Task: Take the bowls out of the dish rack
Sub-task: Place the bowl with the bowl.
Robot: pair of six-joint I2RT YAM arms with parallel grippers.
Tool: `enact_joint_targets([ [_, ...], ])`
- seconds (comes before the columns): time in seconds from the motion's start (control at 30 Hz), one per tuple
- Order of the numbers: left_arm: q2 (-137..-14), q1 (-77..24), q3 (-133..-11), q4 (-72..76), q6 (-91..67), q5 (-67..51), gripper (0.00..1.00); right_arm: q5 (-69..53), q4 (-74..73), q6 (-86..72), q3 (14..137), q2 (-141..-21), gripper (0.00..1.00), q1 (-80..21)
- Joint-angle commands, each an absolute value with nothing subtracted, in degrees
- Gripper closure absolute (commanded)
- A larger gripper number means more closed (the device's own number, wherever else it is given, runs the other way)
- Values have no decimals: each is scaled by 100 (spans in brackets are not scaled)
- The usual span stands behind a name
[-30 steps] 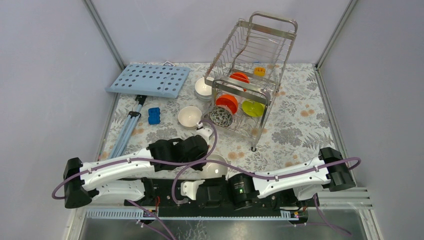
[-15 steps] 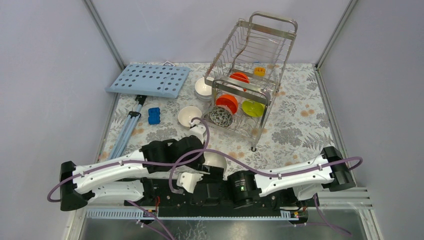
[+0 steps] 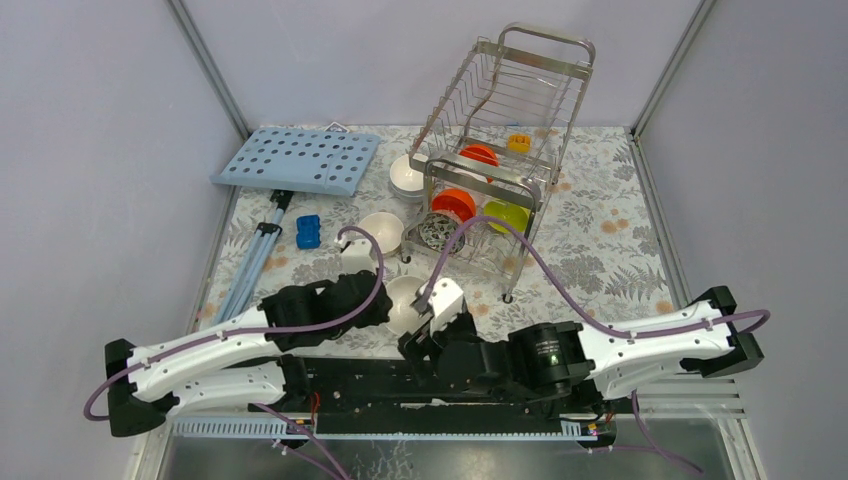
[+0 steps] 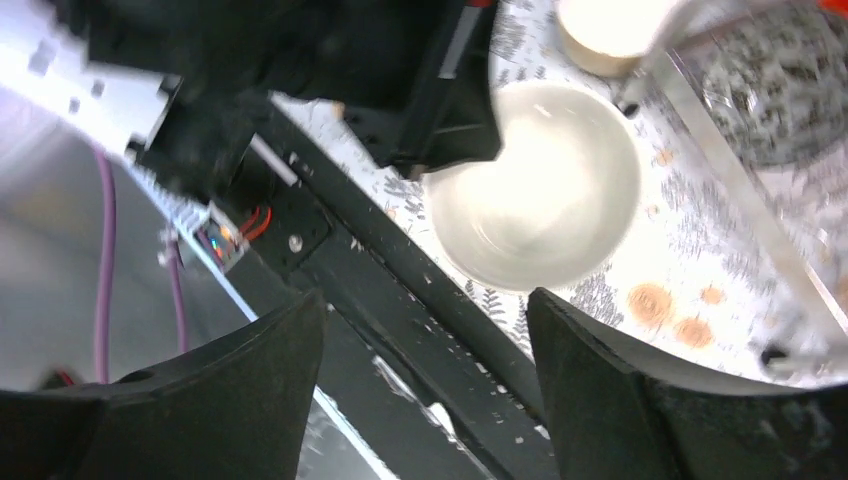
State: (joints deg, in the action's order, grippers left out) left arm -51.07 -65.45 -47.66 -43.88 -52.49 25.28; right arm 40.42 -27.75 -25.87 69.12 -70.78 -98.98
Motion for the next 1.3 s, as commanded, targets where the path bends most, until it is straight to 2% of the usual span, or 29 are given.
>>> enact_joint_targets([
  [0.0,-4841,-6530,-4714,-4216,-6058,3136,100,5506,-3484,-5002,7196,-7348,23,-9802],
  [0.1,-4809,-6530,-4694,-4321,-6283,3164,100,5554,-4213,-6073,7294,-7574,29,-9471],
  [0.37,-4635,-6531,-4689,-4535,-6393,3011,100,4926,-3116,-6375,6301,-7313,41,-8671],
  [0.7,-4767,-6530,-4782,-4753,-6276,2941,100,4869,-3068,-6162,6466,-7649,44,-8386],
  [0.9,-4911,-6530,-4759,-4750,-6252,2788,100,4546,-3048,-6267,6277,-7821,62,-8131],
  [1.17,-5031,-6539,-4576,-4498,-6203,2583,100,4081,-2993,-6183,6236,-8204,67,-8130],
  [1.27,-5079,-6544,-4522,-4398,-6188,2538,100,3991,-2986,-6211,6145,-8246,75,-8130],
])
